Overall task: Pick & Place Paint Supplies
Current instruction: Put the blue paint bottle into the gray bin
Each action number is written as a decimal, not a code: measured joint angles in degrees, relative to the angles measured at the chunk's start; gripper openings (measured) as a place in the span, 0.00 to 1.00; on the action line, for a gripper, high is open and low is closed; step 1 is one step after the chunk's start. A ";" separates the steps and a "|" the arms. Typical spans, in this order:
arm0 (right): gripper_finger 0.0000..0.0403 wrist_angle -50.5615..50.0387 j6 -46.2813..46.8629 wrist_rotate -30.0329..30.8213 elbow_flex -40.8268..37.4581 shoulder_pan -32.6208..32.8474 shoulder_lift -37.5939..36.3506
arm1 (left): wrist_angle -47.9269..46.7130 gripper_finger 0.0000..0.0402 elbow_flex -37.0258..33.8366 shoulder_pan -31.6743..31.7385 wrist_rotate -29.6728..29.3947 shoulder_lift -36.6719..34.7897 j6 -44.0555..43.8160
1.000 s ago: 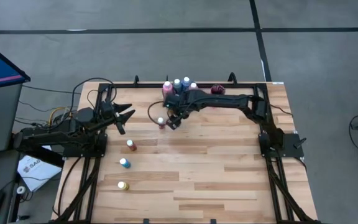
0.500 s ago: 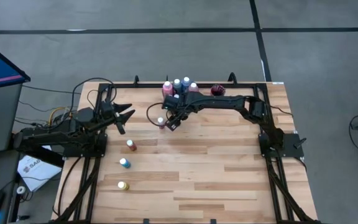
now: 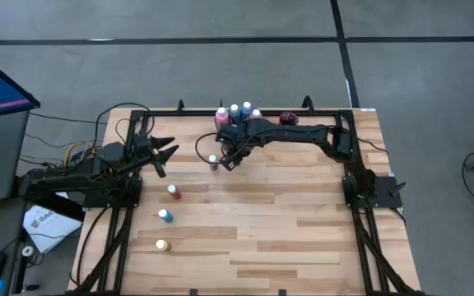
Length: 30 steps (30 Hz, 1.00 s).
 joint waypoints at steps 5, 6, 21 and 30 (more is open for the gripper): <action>0.27 -1.08 0.47 0.79 0.04 -1.42 -5.66 | 0.01 0.38 0.00 0.01 0.04 0.00 0.00; 0.27 -1.18 0.61 1.62 0.04 -1.91 -6.79 | 0.01 0.38 0.00 0.01 0.03 0.00 0.00; 0.27 3.55 2.48 8.61 -2.31 -7.74 -9.31 | 0.23 0.38 0.00 -0.01 0.07 0.00 0.00; 0.27 3.01 3.48 11.93 -2.69 -7.33 -9.20 | 0.21 0.38 0.00 0.01 0.11 0.00 0.00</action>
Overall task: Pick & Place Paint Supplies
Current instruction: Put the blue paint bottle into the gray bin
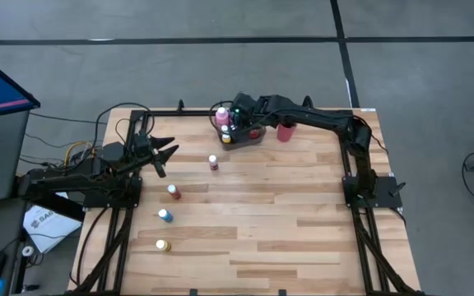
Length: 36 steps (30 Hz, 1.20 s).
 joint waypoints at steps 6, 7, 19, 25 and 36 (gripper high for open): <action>0.27 0.85 1.95 2.50 -0.42 1.79 -0.05 | 0.00 0.38 0.00 0.00 0.00 0.00 0.00; 0.27 1.36 2.76 3.51 -0.96 1.88 -0.11 | 0.00 0.38 0.00 0.00 0.00 0.00 0.00; 0.27 8.31 6.18 6.62 -7.80 3.52 -0.04 | 0.00 0.38 0.00 -0.02 0.00 0.01 -0.02; 0.27 9.94 6.58 5.82 -10.45 2.72 0.00 | 0.00 0.38 0.00 -0.01 0.00 0.02 -0.02; 0.27 15.23 7.63 5.19 -14.50 2.03 0.00 | 0.00 0.38 0.00 -0.02 -0.02 0.01 -0.04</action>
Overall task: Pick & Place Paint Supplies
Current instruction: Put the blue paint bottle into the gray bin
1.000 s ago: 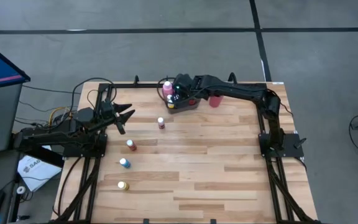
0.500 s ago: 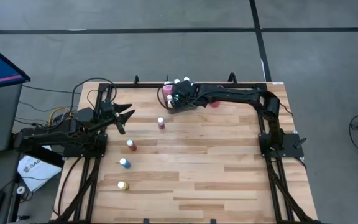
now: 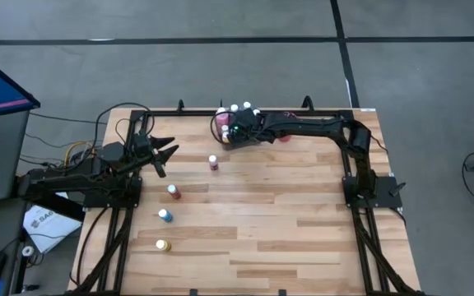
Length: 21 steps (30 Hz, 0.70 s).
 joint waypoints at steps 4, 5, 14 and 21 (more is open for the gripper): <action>0.27 1.83 0.00 -0.04 -1.04 -0.74 0.00 | 0.05 0.38 0.00 0.02 0.00 0.00 -0.02; 0.27 3.30 0.02 -0.05 -1.62 -0.79 0.00 | 0.09 0.38 0.00 0.02 0.00 -0.01 -0.16; 0.27 6.06 0.61 -0.25 -3.23 -1.11 0.01 | 0.48 0.38 0.00 0.01 -0.01 0.01 -0.87; 0.27 9.31 0.34 -1.36 -2.83 -1.26 3.47 | 0.56 0.38 0.00 0.01 0.02 0.01 -0.87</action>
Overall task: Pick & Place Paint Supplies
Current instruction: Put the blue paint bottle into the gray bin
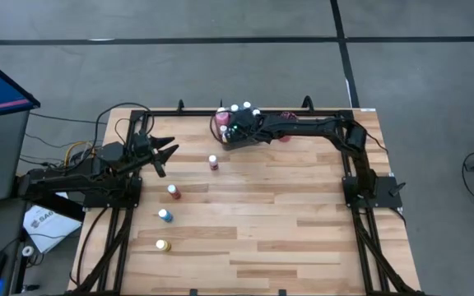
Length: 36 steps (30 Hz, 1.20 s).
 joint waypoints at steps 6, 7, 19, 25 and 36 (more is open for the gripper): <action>0.27 -0.24 -0.34 -0.25 0.41 -0.15 0.22 | 0.14 0.38 -0.02 0.06 0.09 0.00 0.00; 0.27 -0.21 -0.34 -0.37 0.41 -0.19 0.22 | 0.19 0.38 -0.02 0.06 0.04 0.00 0.00; 0.49 1.16 0.03 -0.43 0.30 -0.87 0.39 | 0.35 0.38 -0.02 0.06 -0.10 0.00 0.02; 0.47 4.80 -0.37 -0.39 0.30 -1.08 0.39 | 0.35 0.38 -0.02 0.06 -0.10 0.00 0.02; 0.41 6.32 -3.38 -0.83 0.30 -1.37 0.39 | 0.34 0.38 -0.02 0.06 -0.08 0.00 0.01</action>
